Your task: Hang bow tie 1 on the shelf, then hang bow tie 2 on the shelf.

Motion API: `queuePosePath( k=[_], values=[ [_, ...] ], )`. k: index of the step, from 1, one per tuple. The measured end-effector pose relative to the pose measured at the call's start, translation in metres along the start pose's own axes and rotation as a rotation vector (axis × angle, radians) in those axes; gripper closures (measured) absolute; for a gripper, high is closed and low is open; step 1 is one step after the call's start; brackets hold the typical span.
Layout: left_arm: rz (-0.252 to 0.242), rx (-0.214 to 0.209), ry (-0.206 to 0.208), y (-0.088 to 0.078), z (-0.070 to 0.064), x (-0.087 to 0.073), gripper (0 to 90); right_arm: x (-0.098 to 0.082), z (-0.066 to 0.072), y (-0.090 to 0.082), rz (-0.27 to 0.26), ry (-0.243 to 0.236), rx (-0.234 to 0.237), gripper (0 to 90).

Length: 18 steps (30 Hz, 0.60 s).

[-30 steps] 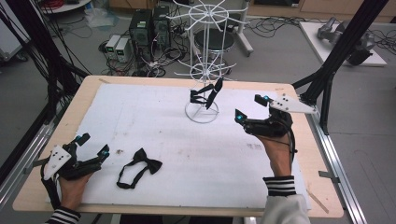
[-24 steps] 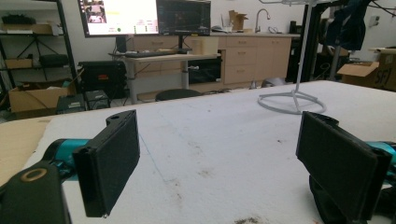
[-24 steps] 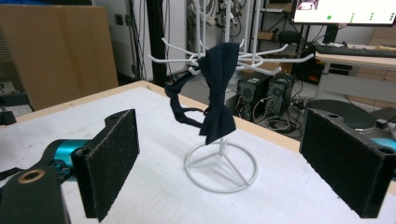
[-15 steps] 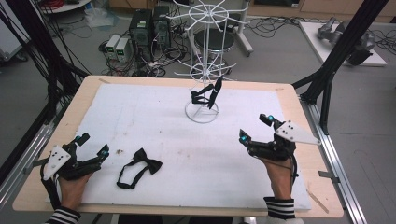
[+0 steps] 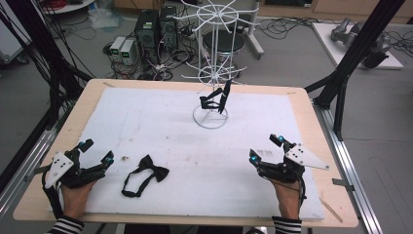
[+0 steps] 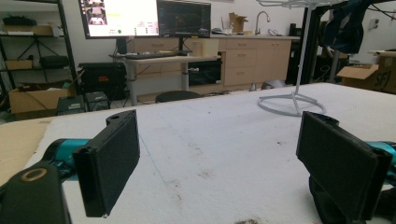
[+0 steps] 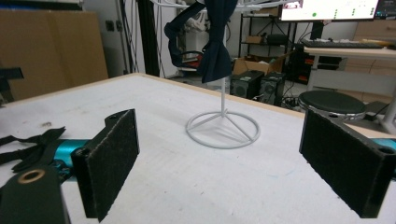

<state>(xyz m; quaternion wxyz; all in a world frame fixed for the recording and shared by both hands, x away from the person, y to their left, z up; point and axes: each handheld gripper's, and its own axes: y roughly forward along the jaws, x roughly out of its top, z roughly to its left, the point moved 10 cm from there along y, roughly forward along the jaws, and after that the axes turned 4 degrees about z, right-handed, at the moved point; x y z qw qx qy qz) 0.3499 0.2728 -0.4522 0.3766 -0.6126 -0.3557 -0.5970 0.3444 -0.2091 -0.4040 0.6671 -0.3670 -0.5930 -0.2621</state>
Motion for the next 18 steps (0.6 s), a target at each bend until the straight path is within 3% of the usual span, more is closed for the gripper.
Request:
queuePosePath(
  k=[18],
  values=[
    [0.005, -0.014, -0.011, 0.001, 0.001, 0.000, 13.3, -0.015, -0.005, 0.003, 0.029, 0.017, -0.007, 11.4]
  ],
)
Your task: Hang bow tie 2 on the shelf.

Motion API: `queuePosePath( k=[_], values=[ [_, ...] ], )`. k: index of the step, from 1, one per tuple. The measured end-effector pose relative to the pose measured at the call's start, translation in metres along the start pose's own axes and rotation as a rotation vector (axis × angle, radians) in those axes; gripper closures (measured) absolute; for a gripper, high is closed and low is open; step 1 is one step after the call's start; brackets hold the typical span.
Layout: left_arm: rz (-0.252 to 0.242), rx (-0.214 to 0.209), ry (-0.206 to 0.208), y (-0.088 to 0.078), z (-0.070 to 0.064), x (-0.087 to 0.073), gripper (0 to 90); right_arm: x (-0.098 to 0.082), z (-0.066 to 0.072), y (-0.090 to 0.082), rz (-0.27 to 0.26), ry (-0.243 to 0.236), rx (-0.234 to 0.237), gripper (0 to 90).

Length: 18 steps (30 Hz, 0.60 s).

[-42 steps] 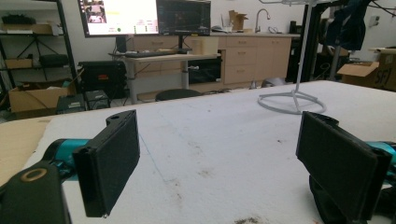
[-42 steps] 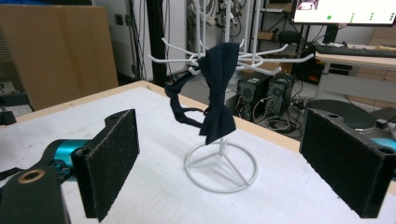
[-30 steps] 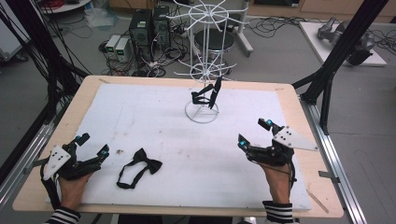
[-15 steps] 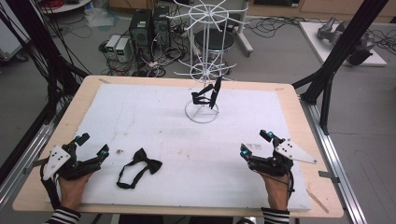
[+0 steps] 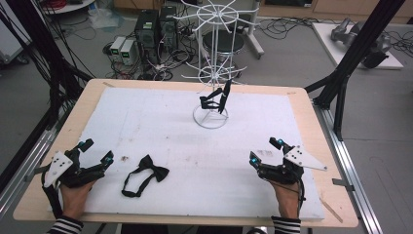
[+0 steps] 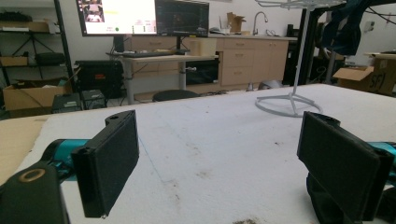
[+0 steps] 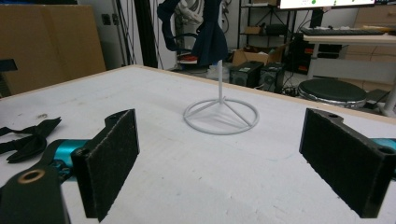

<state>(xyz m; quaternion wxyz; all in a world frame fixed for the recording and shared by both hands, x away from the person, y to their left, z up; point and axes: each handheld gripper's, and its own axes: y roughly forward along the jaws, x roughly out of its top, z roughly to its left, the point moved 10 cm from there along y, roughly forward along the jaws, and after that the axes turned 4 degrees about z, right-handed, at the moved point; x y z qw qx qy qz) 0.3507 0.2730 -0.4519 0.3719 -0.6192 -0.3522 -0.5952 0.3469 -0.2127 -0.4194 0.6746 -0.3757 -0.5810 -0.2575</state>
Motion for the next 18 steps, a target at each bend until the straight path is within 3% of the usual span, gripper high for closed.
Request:
queuePosePath(
  k=[6, 18],
  values=[
    [0.014, -0.033, 0.021, 0.000, -0.001, 0.006, 13.3, 0.000, 0.001, -0.001, -0.003, 0.010, 0.008, 11.4],
    [0.069, -0.197, 0.127, 0.003, -0.024, 0.047, 13.4, 0.000, -0.004, -0.005, -0.022, 0.019, 0.012, 11.3]
  ],
)
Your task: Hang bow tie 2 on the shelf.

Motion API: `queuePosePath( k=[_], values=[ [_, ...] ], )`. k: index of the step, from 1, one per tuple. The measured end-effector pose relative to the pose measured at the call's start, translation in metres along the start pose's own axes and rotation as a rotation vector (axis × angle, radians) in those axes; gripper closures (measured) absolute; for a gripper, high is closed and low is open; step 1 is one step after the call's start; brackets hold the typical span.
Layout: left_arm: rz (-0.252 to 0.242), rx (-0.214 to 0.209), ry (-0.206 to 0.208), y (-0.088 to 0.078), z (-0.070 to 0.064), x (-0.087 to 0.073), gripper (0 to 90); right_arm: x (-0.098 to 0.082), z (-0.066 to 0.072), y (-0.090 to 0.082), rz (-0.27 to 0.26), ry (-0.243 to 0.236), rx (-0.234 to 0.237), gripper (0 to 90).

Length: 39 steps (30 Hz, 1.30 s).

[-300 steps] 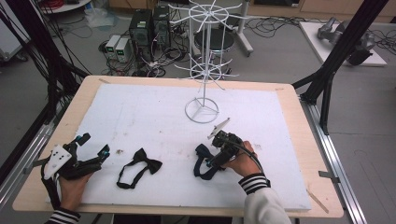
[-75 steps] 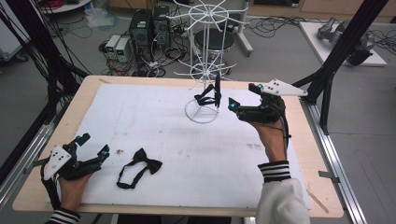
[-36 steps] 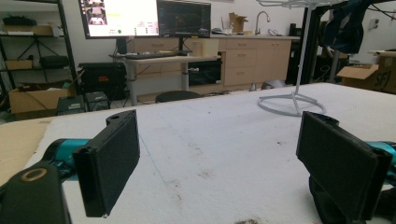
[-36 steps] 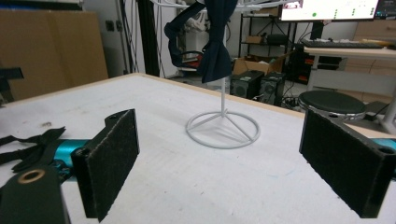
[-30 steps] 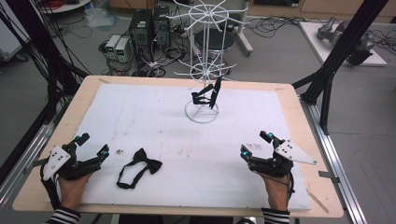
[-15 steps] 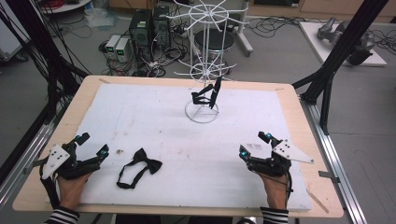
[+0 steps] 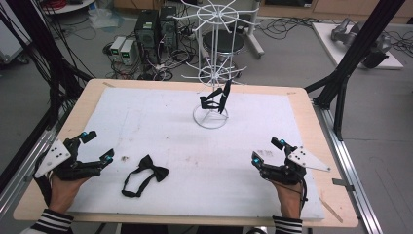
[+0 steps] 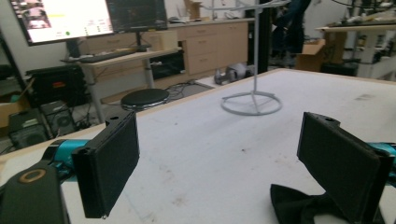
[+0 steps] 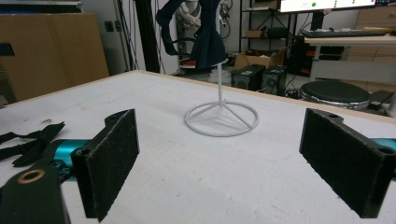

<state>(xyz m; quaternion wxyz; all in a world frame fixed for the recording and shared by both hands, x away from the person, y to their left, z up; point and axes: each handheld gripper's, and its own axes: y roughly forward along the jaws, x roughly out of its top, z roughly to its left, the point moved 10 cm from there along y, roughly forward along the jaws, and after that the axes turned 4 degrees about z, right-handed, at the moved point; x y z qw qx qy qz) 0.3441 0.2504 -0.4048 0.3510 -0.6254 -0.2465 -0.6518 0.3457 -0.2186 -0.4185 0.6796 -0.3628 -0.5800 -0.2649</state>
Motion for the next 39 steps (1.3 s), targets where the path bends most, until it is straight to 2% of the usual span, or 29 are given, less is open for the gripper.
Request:
queuePosePath(
  k=[2, 8, 13, 18, 21, 27, 31, 34, 37, 39],
  values=[
    [0.010, -0.033, 0.026, 0.001, -0.002, 0.006, 13.3, -0.002, -0.001, -0.001, 0.003, 0.008, -0.002, 11.3],
    [0.107, -0.118, 0.085, 0.012, -0.009, 0.010, 13.4, -0.005, -0.002, -0.004, -0.001, 0.010, 0.002, 10.7],
    [0.155, -0.182, 0.116, 0.021, -0.016, 0.011, 13.3, -0.002, 0.001, -0.007, -0.028, -0.001, 0.011, 10.7],
    [0.243, -0.263, 0.186, 0.030, -0.026, 0.009, 13.3, -0.003, 0.002, -0.010, -0.034, -0.009, 0.014, 10.7],
    [0.287, -0.312, 0.214, 0.035, -0.032, 0.007, 13.3, -0.007, 0.001, -0.011, -0.028, -0.008, 0.013, 10.6],
    [0.372, -0.375, 0.279, 0.044, -0.039, 0.002, 13.3, -0.010, -0.002, -0.015, -0.040, -0.013, 0.003, 10.6],
    [0.435, -0.425, 0.304, 0.047, -0.042, -0.002, 13.4, -0.015, -0.001, -0.017, -0.033, -0.021, -0.001, 10.7],
    [0.479, -0.464, 0.328, 0.050, -0.046, -0.005, 13.4, -0.017, -0.001, -0.019, -0.049, -0.035, -0.008, 10.7],
    [0.523, -0.490, 0.379, 0.052, -0.050, -0.007, 13.5, -0.020, 0.000, -0.019, -0.053, -0.041, -0.006, 10.7],
    [0.543, -0.517, 0.392, 0.054, -0.053, -0.007, 13.5, -0.021, -0.001, -0.019, -0.060, -0.046, -0.007, 10.7]
  ],
)
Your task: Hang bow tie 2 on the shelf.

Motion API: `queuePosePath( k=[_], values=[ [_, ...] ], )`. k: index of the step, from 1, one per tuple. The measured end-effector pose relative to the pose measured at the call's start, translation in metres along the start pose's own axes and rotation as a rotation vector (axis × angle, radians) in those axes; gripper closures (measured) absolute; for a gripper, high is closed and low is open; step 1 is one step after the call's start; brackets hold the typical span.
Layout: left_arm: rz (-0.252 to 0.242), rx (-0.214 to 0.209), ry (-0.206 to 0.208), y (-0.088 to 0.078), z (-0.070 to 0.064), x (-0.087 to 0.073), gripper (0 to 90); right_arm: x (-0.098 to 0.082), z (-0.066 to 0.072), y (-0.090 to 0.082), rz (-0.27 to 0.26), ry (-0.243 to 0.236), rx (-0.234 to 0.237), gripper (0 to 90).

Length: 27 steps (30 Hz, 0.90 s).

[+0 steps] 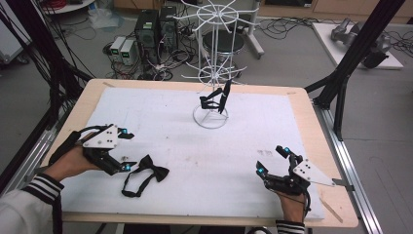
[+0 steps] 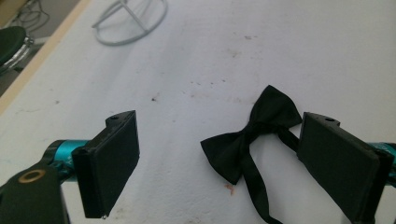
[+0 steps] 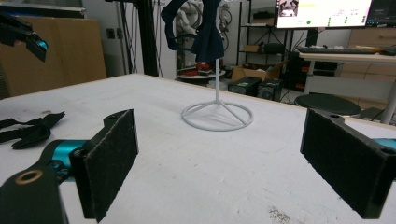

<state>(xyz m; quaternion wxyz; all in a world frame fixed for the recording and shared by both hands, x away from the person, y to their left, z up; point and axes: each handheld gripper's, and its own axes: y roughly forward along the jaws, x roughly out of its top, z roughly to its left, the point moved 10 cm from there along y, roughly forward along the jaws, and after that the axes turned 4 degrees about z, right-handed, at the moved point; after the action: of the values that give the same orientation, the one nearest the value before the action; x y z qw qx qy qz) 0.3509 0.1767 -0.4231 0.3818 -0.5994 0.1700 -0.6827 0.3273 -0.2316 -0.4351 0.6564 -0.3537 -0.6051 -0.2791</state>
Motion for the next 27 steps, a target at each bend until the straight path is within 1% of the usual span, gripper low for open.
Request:
queuePosePath(
  k=[4, 5, 7, 9, 12, 13, 14, 15, 17, 19, 22, 25, 26, 27],
  values=[
    [0.033, -0.027, 0.022, 0.006, 0.002, 0.004, 13.4, -0.003, 0.001, 0.001, -0.002, 0.000, 0.004, 10.7],
    [0.045, -0.035, 0.034, 0.008, 0.002, 0.005, 13.5, -0.004, 0.003, 0.000, -0.002, 0.003, 0.010, 10.7],
    [0.068, -0.054, 0.045, 0.012, 0.001, 0.006, 13.6, -0.004, 0.004, 0.000, -0.013, 0.008, 0.018, 10.7],
    [0.092, -0.078, 0.063, 0.016, 0.000, 0.006, 13.7, -0.004, 0.005, -0.001, -0.020, 0.000, 0.020, 10.7],
    [0.135, -0.108, 0.076, 0.023, -0.002, 0.003, 13.7, -0.005, 0.007, 0.000, -0.015, -0.004, 0.028, 10.7],
    [0.147, -0.108, 0.085, 0.026, -0.002, 0.002, 13.9, -0.006, 0.007, 0.001, -0.017, -0.009, 0.028, 10.7],
    [0.165, -0.109, 0.105, 0.029, -0.001, 0.001, 14.0, -0.007, 0.008, 0.001, -0.014, -0.005, 0.030, 10.7],
    [0.176, -0.115, 0.110, 0.030, -0.002, 0.000, 14.0, -0.007, 0.007, 0.001, -0.013, -0.011, 0.027, 10.6],
    [0.184, -0.120, 0.092, 0.035, -0.003, -0.001, 14.0, -0.008, 0.007, 0.001, -0.021, -0.011, 0.026, 10.7],
    [0.199, -0.132, 0.091, 0.037, -0.003, -0.003, 14.0, -0.010, 0.007, 0.000, -0.009, -0.001, 0.024, 10.7],
    [0.211, -0.139, 0.089, 0.041, -0.003, -0.005, 14.0, -0.010, 0.007, 0.000, -0.019, -0.006, 0.023, 10.7],
    [0.222, -0.149, 0.094, 0.043, -0.005, -0.006, 15.1, -0.011, 0.006, 0.000, -0.020, -0.011, 0.016, 10.6],
    [0.223, -0.147, 0.107, 0.045, -0.004, -0.006, 15.7, -0.012, 0.007, 0.000, -0.017, -0.006, 0.017, 10.7],
    [0.226, -0.149, 0.107, 0.047, -0.004, -0.006, 16.1, -0.013, 0.007, 0.001, -0.015, -0.005, 0.018, 10.6]
  ],
)
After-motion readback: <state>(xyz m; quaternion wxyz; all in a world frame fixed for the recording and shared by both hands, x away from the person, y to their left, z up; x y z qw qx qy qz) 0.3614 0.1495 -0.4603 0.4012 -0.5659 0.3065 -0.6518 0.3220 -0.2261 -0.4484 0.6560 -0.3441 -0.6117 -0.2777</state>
